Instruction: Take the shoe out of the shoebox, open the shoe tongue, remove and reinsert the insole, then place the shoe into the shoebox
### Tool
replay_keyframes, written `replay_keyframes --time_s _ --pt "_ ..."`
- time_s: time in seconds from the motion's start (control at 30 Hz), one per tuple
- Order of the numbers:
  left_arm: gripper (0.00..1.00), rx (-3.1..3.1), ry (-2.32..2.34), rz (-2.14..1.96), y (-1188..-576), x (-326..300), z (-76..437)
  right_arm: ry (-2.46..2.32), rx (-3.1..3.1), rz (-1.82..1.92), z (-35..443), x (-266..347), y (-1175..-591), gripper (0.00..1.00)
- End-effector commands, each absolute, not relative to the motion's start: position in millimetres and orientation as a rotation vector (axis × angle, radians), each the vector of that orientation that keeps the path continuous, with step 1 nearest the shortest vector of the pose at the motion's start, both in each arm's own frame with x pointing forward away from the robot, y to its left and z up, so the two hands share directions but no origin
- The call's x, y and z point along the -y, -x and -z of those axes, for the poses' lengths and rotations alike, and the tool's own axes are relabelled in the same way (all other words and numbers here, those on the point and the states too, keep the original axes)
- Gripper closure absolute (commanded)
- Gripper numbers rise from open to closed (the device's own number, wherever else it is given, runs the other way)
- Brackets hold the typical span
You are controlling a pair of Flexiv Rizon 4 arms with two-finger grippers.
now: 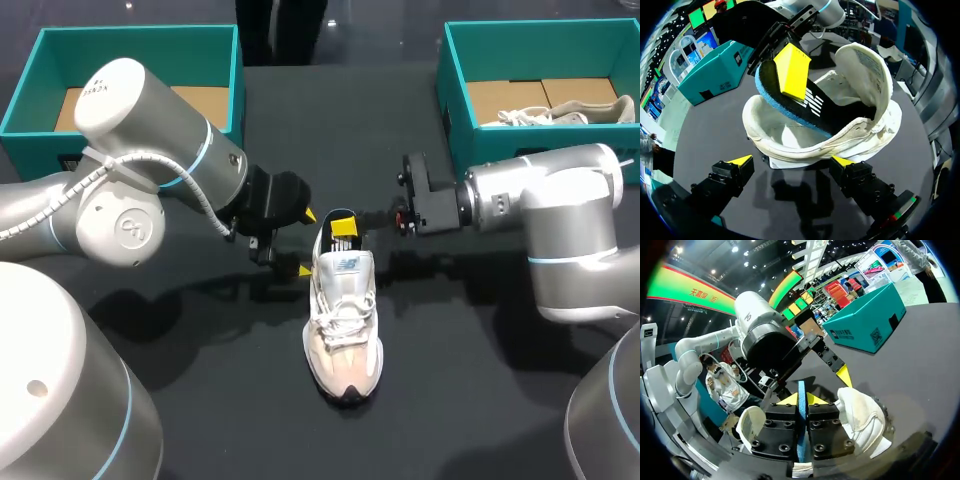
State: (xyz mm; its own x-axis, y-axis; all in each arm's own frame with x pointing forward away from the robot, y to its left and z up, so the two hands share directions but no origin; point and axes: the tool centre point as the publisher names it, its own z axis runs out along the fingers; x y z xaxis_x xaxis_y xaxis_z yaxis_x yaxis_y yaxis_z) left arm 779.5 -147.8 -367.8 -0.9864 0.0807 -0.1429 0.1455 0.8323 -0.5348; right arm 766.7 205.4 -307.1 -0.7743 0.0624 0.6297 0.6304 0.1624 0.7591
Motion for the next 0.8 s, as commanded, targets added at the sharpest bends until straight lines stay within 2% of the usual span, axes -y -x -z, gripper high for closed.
replay_keyframes --time_s 0.03,0.6,0.63,0.67,0.8 --pt "0.00 -2.896 -0.180 0.861 -779.2 147.8 368.7 0.663 1.961 1.630 320.7 -209.6 -767.6 1.00" --pt "0.00 -2.896 -0.180 0.861 -779.2 147.8 368.7 0.798 1.912 1.576 337.6 -214.8 -733.2 1.00" --pt "0.00 -2.896 -0.180 0.861 -779.2 147.8 368.7 0.791 1.920 1.582 334.9 -215.5 -734.5 0.77" --pt "0.00 -2.896 -0.180 0.861 -779.2 147.8 368.7 0.782 1.931 1.584 332.5 -216.4 -736.0 0.61" --pt "0.00 -2.896 -0.180 0.861 -779.2 147.8 368.7 0.742 1.973 1.588 323.3 -219.1 -744.1 0.56"
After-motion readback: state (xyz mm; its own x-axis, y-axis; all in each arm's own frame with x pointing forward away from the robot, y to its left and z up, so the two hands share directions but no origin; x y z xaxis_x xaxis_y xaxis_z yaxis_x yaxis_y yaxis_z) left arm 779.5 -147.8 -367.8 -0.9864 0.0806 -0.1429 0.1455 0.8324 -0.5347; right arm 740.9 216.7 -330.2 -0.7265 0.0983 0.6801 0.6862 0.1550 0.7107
